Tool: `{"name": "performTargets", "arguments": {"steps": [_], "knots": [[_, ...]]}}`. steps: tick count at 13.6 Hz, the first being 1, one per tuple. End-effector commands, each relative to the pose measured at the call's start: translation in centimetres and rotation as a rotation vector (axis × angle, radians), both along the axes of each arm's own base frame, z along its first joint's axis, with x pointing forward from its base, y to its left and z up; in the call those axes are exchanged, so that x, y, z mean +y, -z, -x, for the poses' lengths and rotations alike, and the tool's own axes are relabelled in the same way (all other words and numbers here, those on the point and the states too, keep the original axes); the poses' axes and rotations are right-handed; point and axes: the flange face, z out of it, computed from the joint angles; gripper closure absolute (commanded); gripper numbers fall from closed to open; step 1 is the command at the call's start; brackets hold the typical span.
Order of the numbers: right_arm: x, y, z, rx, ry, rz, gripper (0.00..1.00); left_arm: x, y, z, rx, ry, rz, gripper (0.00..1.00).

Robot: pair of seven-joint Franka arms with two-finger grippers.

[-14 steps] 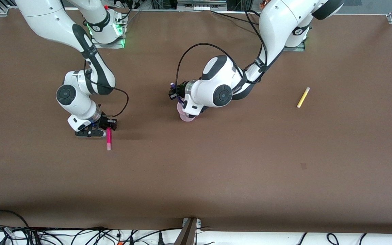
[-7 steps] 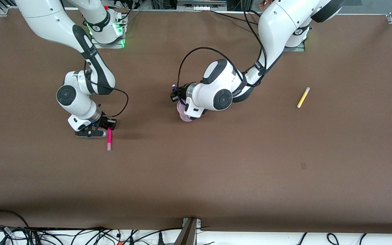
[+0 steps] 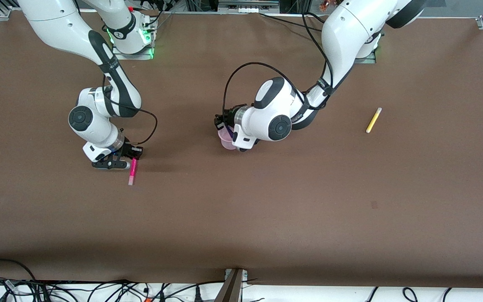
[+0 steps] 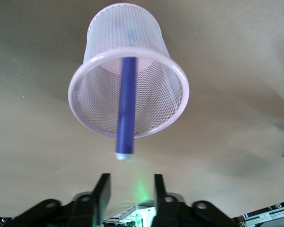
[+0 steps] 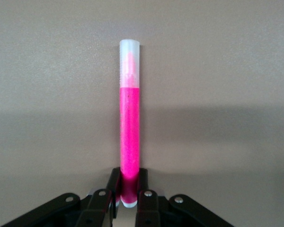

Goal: Organize pens into pink holder with both arms
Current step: 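Drop the blue marker into the holder while the right gripper grasps pink, then carry the pink marker to the holder while the left gripper withdraws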

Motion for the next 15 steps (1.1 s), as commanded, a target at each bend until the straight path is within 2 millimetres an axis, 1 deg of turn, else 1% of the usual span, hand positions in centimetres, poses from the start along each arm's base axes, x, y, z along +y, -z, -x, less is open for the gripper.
{"name": "performTargets", "arguments": {"steps": [1, 3, 4, 5, 6, 7, 8, 9, 10, 11, 12, 14, 15], "knots": [[0.7, -3.5, -1.3, 0.082, 0.071, -0.08, 1.0, 2.7, -2.5, -2.1, -0.025, 0.028, -0.034, 0.0], [1.6, -6.1, -2.6, 0.182, 0.124, -0.159, 1.0, 6.0, -7.7, -3.7, -0.137, 0.095, -0.119, 0.0], [2.1, -7.2, -3.0, 0.224, 0.143, -0.198, 1.0, 8.1, -9.8, -4.5, -0.184, 0.12, -0.167, 0.0], [2.5, -8.3, -3.2, 0.274, 0.185, -0.239, 1.0, 10.3, -11.5, -5.4, -0.225, 0.139, -0.216, 0.0], [3.1, -9.7, -3.6, 0.314, 0.23, -0.266, 1.0, 12.0, -12.8, -5.9, -0.28, 0.184, -0.254, 0.0], [4.1, -11.4, -4.0, 0.363, 0.285, -0.272, 1.0, 13.3, -14.3, -6.1, -0.349, 0.254, -0.299, 0.0], [5.4, -13.0, -4.3, 0.402, 0.337, -0.283, 1.0, 14.5, -15.3, -6.3, -0.395, 0.3, -0.349, 0.0], [6.8, -14.5, -4.5, 0.455, 0.403, -0.319, 1.0, 16.8, -16.2, -7.4, -0.44, 0.326, -0.413, 0.0], [8.3, -15.5, -4.4, 0.51, 0.463, -0.367, 1.0, 18.5, -17.5, -8.1, -0.489, 0.35, -0.459, 0.0], [9.9, -16.0, -4.2, 0.555, 0.524, -0.412, 1.0, 20.1, -18.6, -8.6, -0.536, 0.394, -0.492, 0.0], [11.4, -16.3, -4.0, 0.592, 0.594, -0.438, 1.0, 22.2, -19.8, -9.3, -0.571, 0.445, -0.514, 0.0], [15.8, -17.3, -3.6, 0.648, 0.753, -0.479, 1.0, 26.9, -22.1, -10.5, -0.613, 0.561, -0.536, 0.0], [17.2, -17.8, -3.7, 0.667, 0.859, -0.496, 1.0, 29.5, -23.2, -11.0, -0.63, 0.625, -0.529, 0.0]]}}
